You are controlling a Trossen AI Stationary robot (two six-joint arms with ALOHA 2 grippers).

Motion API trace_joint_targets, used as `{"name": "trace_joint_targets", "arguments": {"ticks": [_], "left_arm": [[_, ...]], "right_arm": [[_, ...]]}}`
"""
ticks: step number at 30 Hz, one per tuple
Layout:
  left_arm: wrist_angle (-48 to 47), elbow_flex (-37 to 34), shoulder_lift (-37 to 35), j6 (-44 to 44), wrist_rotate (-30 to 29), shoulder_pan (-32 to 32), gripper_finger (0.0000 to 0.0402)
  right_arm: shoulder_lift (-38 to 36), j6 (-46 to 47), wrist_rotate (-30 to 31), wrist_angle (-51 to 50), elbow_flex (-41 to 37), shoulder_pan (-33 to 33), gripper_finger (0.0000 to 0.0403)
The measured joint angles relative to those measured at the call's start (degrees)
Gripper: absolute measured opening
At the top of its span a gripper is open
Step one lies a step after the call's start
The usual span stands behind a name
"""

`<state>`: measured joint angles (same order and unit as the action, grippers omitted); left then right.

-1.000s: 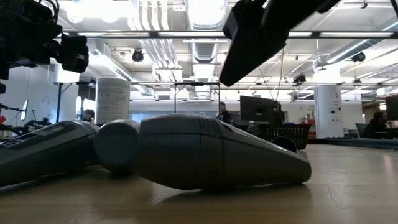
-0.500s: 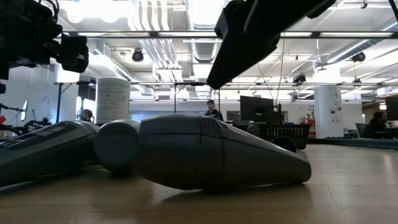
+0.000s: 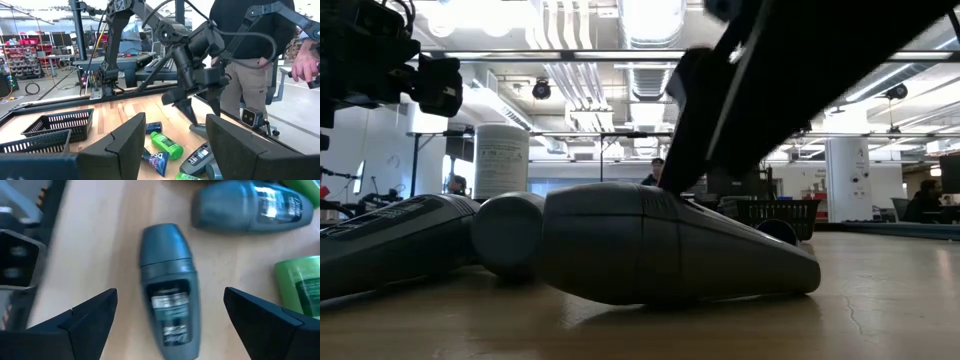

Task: Pick & Place Travel size toiletries
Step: Put the right deodorant into the middle left bin

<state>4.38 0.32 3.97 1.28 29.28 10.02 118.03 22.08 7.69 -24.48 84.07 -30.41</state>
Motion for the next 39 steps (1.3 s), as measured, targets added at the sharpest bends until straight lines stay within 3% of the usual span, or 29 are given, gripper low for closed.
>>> {"name": "trace_joint_targets", "arguments": {"ticks": [35,39], "left_arm": [[0.0,0.0,0.0,0.0,0.0,0.0,0.0213],[0.0,0.0,0.0,0.0,0.0,0.0,0.0213]], "right_arm": [[3.6,0.5,1.3,7.4,-1.9,0.4,0.0363],[3.7,0.5,1.1,6.9,-1.9,0.4,0.0348]]}}
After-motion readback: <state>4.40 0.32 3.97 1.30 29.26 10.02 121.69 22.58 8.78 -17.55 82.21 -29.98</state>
